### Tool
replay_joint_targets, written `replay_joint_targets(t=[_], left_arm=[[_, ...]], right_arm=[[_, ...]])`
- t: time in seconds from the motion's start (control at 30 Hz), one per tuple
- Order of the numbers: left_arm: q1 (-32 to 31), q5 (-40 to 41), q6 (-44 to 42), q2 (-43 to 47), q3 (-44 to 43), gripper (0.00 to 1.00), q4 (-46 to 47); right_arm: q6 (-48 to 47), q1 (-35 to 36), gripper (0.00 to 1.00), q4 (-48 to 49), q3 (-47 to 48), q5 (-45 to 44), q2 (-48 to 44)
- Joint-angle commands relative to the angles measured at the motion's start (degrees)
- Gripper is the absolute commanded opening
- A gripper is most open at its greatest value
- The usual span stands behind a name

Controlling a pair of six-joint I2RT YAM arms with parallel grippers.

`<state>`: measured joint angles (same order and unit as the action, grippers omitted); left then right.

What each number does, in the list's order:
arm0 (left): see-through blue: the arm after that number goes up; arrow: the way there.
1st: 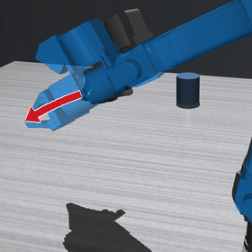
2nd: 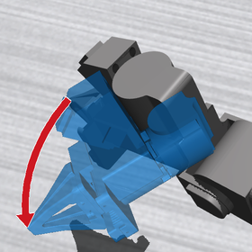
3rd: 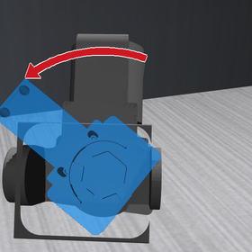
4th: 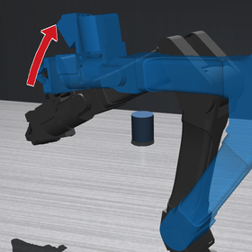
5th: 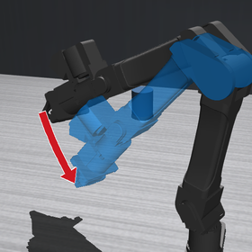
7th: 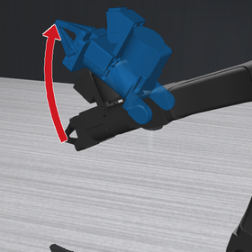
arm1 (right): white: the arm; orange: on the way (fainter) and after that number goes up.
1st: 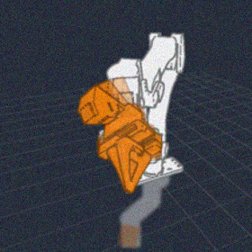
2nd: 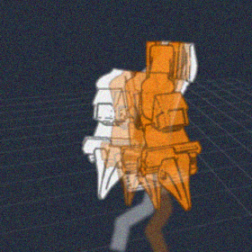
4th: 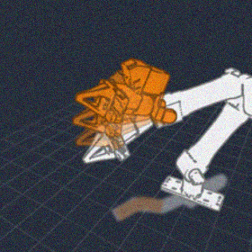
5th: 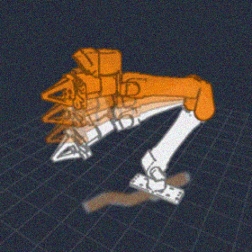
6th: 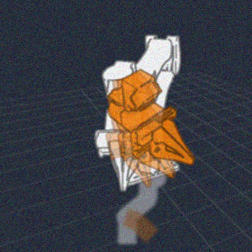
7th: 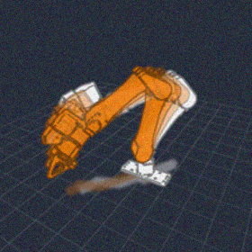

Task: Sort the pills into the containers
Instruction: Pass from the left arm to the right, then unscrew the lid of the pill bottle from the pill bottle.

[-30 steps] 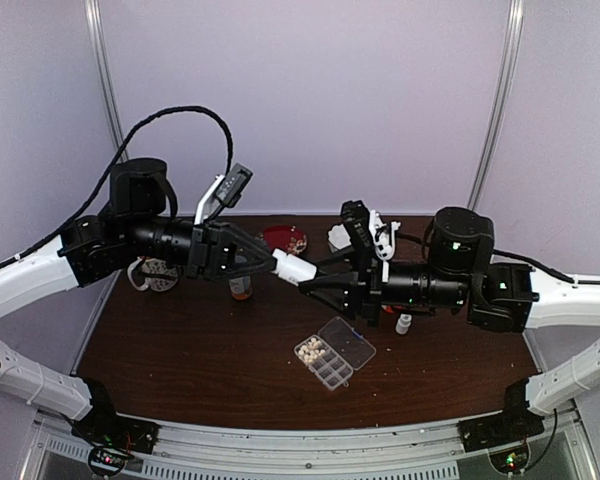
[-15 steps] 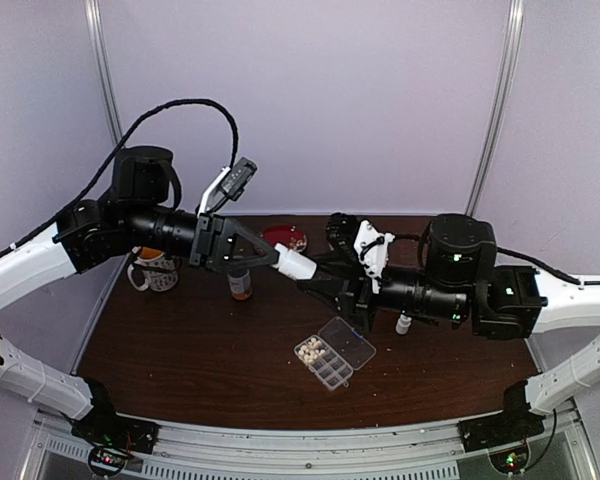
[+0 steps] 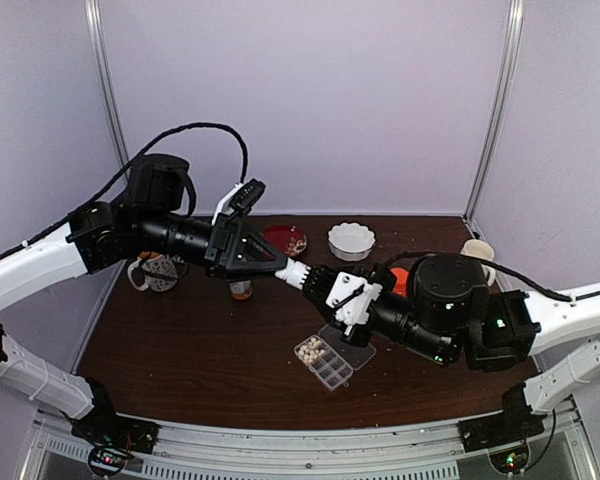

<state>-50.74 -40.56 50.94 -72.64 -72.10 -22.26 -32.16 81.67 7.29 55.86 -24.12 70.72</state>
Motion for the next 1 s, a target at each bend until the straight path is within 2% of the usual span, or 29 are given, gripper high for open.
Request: replay_joint_targets(t=[0.0, 0.03, 0.1, 0.2, 0.37, 0.43, 0.47, 0.53, 0.63, 0.77, 0.97], left_arm=[[0.18, 2.89, -1.48, 1.32, -1.61, 0.6, 2.81], [0.32, 3.15, -2.9, 1.88, -1.78, 0.68, 3.47], [1.27, 4.07, -5.88, 2.75, -2.27, 0.78, 3.7], [2.21, 3.25, -13.44, 3.64, -3.05, 0.83, 4.11], [2.17, 1.13, -35.19, 8.27, 0.73, 0.84, 9.73], [2.14, -3.41, -47.6, 11.35, 5.03, 0.84, 13.07], [1.88, -6.62, -59.33, 13.26, 7.26, 0.85, 12.8], [0.63, -6.75, -78.95, 16.94, 11.21, 0.96, 10.68], [0.38, -5.03, -95.97, 18.15, 12.52, 0.98, 9.59], [-0.02, -4.52, -118.49, 15.94, 9.58, 0.98, -1.19], [-1.63, 3.1, -127.74, 15.35, 11.27, 0.98, 1.21]], right_arm=[[3.66, 0.32, 0.05, 3.41, -3.0, -0.46, -3.71], [5.68, 0.03, 0.05, 3.39, -3.71, 1.43, -4.65], [9.8, -0.71, 0.05, 2.77, -4.67, 5.44, -6.23], [15.79, -2.13, 0.03, 1.66, -5.75, 11.59, -8.26], [23.02, -6.01, 0.02, -1.53, -5.9, 24.44, -10.35], [24.83, -7.33, 0.02, -2.13, -5.72, 30.15, -10.47], [25.67, -7.92, 0.02, -2.14, -5.68, 31.76, -10.36], [26.89, -8.91, 0.02, -2.06, -5.42, 34.99, -9.91], [28.74, -10.08, 0.02, -2.11, -4.29, 38.24, -8.53], [30.19, -10.97, 0.02, -1.69, -2.86, 42.47, -6.68], [31.28, -11.26, 0.01, -1.64, 1.01, 45.76, -2.63]])
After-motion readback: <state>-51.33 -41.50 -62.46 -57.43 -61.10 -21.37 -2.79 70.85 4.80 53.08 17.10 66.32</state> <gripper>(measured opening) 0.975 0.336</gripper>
